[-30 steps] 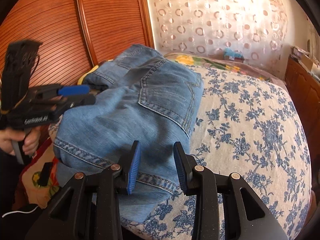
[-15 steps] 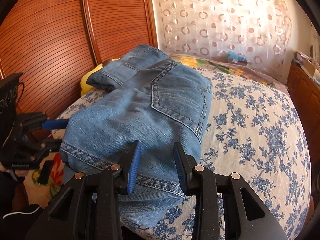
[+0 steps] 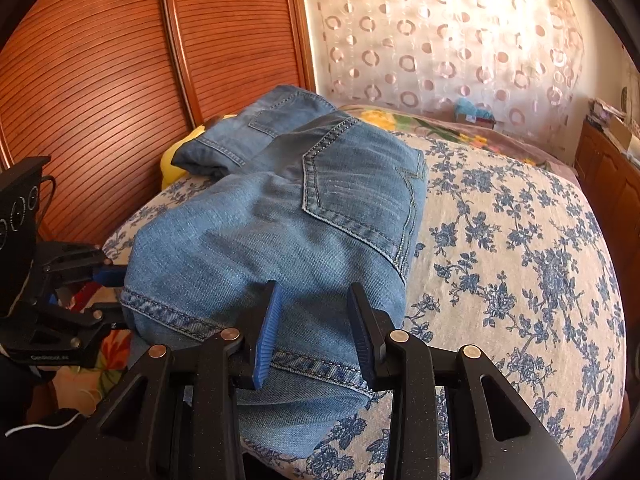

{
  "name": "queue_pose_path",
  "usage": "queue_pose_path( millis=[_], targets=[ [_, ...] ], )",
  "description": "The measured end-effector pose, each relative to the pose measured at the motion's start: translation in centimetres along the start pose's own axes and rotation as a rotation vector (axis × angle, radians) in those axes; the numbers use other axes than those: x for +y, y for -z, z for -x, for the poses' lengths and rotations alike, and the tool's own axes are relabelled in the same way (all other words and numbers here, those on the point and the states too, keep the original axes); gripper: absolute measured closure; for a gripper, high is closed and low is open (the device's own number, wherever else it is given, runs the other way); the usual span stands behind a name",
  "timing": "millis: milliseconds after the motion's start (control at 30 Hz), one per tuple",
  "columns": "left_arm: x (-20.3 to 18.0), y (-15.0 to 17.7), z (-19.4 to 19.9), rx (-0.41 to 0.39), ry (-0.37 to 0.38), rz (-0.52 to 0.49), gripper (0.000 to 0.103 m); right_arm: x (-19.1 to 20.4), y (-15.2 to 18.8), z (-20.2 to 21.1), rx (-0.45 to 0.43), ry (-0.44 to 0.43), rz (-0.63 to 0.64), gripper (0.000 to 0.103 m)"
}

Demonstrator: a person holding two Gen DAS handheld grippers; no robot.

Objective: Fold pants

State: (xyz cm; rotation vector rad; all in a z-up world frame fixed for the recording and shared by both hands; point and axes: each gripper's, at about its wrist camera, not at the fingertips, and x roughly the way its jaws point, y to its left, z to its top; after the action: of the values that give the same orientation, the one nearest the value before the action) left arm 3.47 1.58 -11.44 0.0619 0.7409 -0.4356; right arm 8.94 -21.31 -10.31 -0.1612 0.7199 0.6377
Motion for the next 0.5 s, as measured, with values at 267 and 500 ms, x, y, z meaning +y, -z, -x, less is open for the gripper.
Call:
queue_pose_path(
  millis=[267,500],
  targets=[
    [1.7,0.8,2.8,-0.057,0.011,0.094,0.096,-0.5,0.5,-0.7,0.021,0.011,0.003,0.068],
    [2.3,2.2,1.7,-0.016,0.008,0.133,0.094,-0.8,0.9,-1.0,0.031,0.010,0.003,0.068]
  ],
)
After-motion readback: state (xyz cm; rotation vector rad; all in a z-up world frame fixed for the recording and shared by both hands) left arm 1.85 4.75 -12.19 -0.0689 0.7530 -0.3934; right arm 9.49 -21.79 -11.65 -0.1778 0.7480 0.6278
